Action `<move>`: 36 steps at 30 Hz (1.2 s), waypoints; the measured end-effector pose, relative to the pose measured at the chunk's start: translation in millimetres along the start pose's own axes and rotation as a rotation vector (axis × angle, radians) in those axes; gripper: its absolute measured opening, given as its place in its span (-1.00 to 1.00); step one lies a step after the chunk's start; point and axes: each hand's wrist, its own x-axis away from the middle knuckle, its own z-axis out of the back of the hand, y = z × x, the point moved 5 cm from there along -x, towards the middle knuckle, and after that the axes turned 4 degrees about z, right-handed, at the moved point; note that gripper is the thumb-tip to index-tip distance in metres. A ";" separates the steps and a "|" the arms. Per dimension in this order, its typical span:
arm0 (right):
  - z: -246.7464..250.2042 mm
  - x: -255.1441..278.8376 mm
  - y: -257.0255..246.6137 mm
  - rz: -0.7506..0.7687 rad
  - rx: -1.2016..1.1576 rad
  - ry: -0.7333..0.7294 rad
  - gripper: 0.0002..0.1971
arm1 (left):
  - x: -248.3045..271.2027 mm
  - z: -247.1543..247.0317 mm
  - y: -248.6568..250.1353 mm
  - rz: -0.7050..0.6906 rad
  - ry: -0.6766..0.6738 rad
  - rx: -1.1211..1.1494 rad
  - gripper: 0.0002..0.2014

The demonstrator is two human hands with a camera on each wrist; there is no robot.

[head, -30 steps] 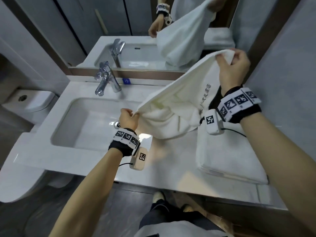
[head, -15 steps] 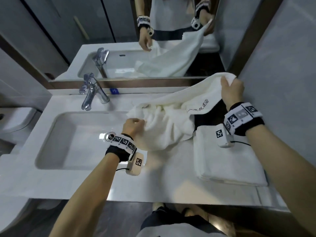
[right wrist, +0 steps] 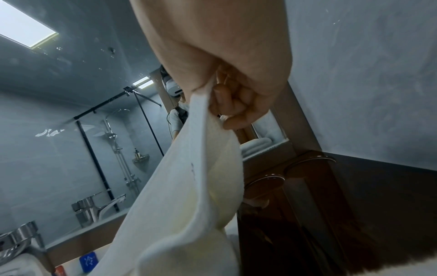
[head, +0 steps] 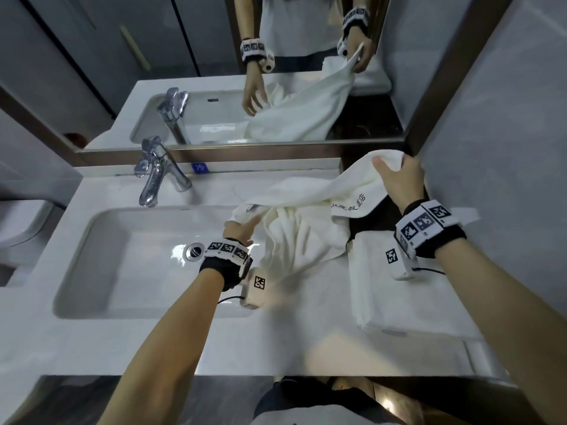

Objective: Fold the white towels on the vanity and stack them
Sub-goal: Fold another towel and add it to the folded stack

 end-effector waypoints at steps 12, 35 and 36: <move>-25.6 13.4 14.3 -0.069 0.140 -0.153 -0.57 | -7.7 -25.2 30.8 -0.098 -0.101 -0.181 -0.57; -58.5 40.0 -46.5 0.120 0.116 -0.234 -0.69 | 65.7 28.1 52.3 -0.499 -0.114 0.306 -0.78; -61.5 42.3 -48.7 0.116 0.114 -0.259 -0.63 | 79.2 22.8 57.8 -0.585 -0.124 0.270 -0.76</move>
